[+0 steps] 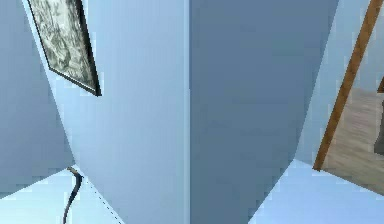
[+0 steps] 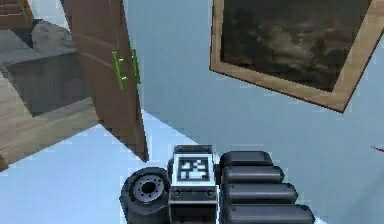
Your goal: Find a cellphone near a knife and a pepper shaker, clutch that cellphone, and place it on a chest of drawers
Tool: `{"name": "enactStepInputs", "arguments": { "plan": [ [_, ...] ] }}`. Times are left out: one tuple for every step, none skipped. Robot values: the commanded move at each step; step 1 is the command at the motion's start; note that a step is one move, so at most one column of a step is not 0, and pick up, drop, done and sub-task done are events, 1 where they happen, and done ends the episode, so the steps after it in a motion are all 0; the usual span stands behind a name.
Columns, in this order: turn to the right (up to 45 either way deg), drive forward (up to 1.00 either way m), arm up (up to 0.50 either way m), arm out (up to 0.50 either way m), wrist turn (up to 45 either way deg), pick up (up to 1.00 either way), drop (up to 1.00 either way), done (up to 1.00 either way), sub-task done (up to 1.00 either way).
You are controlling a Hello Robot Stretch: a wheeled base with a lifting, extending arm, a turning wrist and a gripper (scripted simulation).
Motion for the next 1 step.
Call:
{"name": "enactStepInputs", "arguments": {
  "plan": [
    [6.0, 0.0, 0.0, 0.0, 0.0, 0.0, 0.0, 0.0, 0.0]
  ]
}}
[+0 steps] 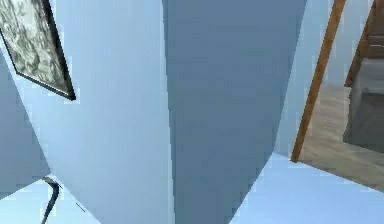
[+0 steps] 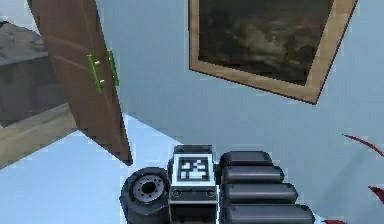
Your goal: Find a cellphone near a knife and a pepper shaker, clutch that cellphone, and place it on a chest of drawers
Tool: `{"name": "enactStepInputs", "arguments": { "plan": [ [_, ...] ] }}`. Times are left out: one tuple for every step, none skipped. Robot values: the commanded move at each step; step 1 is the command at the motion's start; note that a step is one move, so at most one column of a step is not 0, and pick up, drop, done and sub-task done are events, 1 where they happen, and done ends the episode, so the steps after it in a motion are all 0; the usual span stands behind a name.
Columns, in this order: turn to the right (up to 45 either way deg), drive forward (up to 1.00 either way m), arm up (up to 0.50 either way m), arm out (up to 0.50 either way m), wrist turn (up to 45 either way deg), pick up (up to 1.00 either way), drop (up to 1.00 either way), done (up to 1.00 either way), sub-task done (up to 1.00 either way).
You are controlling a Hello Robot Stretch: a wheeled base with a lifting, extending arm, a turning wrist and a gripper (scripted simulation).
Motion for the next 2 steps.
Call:
{"name": "enactStepInputs", "arguments": {
  "plan": [
    [0.0, 0.1, 0.0, 0.0, 0.0, 0.0, 0.0, 0.0, 0.0],
    [-45.0, 0.0, 0.0, 0.0, 0.0, 0.0, 0.0, 0.0, 0.0]
  ]
}}
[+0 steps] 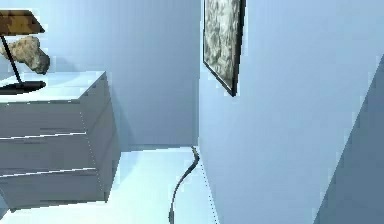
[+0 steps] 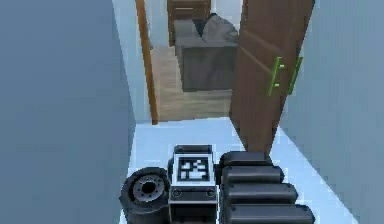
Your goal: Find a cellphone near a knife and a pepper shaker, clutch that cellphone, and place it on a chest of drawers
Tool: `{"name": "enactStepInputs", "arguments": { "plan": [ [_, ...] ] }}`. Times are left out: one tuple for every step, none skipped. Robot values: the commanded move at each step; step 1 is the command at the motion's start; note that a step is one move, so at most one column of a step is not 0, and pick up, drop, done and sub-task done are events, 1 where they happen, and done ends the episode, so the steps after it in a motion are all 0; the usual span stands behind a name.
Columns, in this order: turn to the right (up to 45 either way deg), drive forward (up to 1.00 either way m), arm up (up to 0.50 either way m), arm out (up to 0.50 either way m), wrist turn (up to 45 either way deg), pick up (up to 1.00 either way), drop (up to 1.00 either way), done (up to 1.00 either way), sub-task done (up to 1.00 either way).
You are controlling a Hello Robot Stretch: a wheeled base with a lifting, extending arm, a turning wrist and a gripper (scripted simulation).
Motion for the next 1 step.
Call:
{"name": "enactStepInputs", "arguments": {
  "plan": [
    [-27.0, 0.0, 0.0, 0.0, 0.0, 0.0, 0.0, 0.0, 0.0]
  ]
}}
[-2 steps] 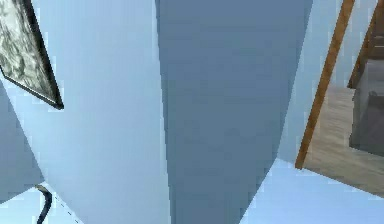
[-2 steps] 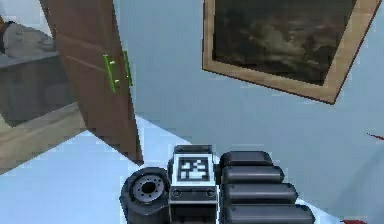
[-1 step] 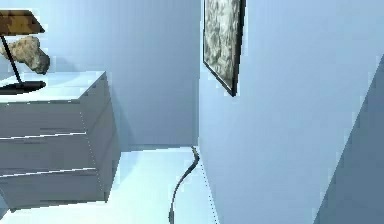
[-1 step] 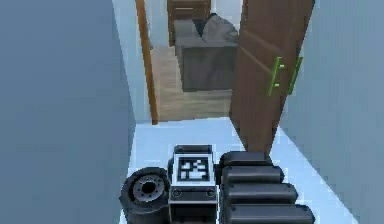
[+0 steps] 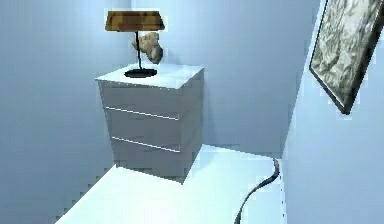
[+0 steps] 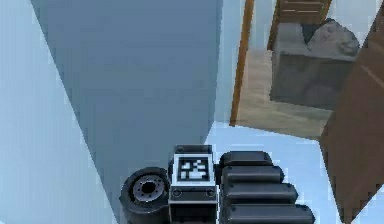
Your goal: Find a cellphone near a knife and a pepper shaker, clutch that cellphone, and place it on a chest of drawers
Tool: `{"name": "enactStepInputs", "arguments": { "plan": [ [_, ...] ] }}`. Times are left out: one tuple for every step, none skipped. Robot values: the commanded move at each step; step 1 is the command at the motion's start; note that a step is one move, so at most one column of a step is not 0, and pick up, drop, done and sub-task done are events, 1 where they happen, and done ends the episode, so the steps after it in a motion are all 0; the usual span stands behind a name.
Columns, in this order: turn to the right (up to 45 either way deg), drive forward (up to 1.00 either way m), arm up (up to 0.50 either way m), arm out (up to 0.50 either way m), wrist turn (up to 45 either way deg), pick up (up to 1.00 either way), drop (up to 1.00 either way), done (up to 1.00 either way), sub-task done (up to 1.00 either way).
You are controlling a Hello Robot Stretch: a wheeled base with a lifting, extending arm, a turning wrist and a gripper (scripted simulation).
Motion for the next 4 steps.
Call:
{"name": "enactStepInputs", "arguments": {
  "plan": [
    [-3.0, 0.0, 0.0, 0.0, 0.0, 0.0, 0.0, 0.0, 0.0],
    [0.0, 0.8, 0.0, 0.0, 0.0, 0.0, 0.0, 0.0, 0.0],
    [21.0, 0.0, 0.0, 0.0, 0.0, 0.0, 0.0, 0.0, 0.0],
    [0.0, 0.85, 0.0, 0.0, 0.0, 0.0, 0.0, 0.0, 0.0]
  ]
}}
